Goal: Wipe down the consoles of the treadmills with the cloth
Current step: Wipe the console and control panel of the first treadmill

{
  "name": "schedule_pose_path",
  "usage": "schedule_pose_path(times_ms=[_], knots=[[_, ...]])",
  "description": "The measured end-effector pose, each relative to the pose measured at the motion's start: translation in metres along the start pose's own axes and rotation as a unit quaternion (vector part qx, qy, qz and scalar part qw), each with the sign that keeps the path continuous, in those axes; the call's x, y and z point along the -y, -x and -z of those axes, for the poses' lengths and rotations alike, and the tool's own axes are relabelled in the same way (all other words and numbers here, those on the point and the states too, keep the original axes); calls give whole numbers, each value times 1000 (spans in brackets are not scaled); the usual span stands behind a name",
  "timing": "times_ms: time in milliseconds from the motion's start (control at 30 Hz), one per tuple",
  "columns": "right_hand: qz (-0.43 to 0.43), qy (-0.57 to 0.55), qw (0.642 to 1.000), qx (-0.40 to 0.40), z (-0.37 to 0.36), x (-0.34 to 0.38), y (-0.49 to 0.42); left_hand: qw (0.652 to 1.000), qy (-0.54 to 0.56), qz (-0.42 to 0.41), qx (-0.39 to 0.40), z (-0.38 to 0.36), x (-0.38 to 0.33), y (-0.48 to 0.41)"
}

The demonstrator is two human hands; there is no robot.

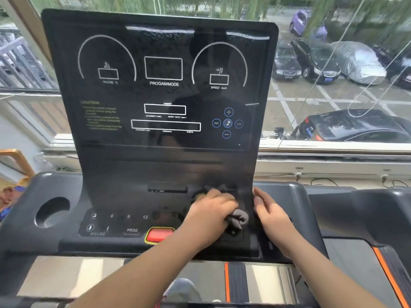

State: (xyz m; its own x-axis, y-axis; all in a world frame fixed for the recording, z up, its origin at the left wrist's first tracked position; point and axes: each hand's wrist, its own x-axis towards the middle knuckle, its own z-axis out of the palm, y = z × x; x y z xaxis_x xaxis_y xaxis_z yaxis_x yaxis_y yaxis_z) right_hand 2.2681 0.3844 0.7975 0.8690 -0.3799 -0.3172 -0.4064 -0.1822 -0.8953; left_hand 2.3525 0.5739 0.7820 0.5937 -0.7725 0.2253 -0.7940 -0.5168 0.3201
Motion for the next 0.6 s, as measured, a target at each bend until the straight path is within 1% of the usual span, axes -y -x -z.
schedule_pose_path(times_ms=[100, 167, 200, 233, 300, 333, 367, 400, 433, 500, 533, 600], knots=[[3, 20, 1000, 2, -2, -1, 2, 992, 3, 121, -40, -2, 5, 1], [5, 37, 999, -9, -1, -3, 1, 985, 13, 167, -51, -9, -16, 3], [7, 43, 999, -13, -1, -4, 1, 986, 25, 161, -43, -12, -29, 6], [9, 50, 999, -15, -1, -5, 1, 991, 36, 128, -26, -15, -41, 11], [19, 65, 998, -12, -3, -3, 2, 999, 37, 25, 29, -15, -53, 25], [23, 70, 997, -11, -4, -1, 3, 998, 35, -17, 43, -11, -47, 27], [27, 71, 997, -12, -5, 1, 5, 998, 30, -38, 47, -7, -37, 26], [29, 67, 997, -12, -6, 1, 5, 998, 26, -31, 45, -3, -26, 23], [28, 62, 998, -12, -6, 2, 6, 999, 25, 2, 38, 1, -16, 18], [26, 58, 998, -12, -7, 2, 7, 994, 37, 99, -8, 6, -1, 10], [27, 59, 998, -11, -8, 1, 8, 990, 35, 134, -24, 5, -2, 9], [29, 59, 998, -14, -10, 1, 9, 984, 14, 173, -38, -3, -19, 10]])
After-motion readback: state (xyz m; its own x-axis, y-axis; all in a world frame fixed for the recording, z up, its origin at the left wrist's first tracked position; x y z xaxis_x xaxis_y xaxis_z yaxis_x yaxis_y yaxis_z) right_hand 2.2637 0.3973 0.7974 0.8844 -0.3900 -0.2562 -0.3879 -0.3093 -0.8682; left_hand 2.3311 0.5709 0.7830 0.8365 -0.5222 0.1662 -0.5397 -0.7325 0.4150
